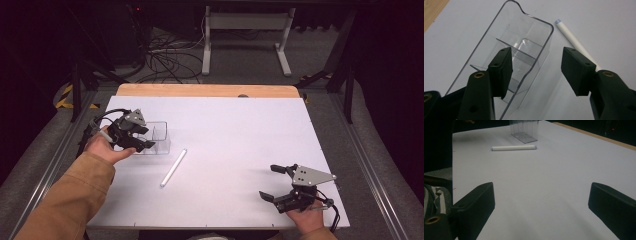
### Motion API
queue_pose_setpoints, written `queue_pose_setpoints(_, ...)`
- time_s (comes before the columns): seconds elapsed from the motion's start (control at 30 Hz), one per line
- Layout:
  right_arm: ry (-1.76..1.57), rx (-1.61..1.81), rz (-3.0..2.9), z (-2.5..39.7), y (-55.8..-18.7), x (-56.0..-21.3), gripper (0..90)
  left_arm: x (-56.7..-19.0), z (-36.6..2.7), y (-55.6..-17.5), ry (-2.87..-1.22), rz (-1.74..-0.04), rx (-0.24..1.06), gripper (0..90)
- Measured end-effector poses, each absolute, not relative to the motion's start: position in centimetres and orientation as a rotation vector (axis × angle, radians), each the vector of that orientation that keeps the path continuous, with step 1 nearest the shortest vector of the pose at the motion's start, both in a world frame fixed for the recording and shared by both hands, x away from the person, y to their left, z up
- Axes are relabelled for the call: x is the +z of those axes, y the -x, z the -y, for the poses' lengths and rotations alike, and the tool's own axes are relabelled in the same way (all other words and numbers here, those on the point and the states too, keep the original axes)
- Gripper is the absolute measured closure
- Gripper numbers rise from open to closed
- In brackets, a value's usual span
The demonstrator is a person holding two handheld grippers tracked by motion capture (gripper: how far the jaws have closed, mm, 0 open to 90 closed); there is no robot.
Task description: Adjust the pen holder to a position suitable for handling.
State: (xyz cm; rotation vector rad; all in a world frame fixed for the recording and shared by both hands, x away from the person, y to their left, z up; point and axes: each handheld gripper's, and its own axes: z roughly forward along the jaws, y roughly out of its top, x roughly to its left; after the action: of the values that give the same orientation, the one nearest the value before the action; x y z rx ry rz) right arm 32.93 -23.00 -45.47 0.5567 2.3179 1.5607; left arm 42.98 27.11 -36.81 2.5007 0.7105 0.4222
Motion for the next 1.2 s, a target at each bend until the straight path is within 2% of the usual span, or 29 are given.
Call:
queue_pose_setpoints(0.77, -0.552, 1.565, -2.314, 23.0, -33.0, -45.5, 7.5, -38.0, -26.3, -44.2, -2.608, -0.699, 0.425, 46.9)
queue_pose_setpoints(1.2, -0.541, 1.566, -2.337, 22.8, -33.0, -45.7, 7.5, -39.4, -25.6, -44.9, -2.702, -0.685, 0.387, 57.6)
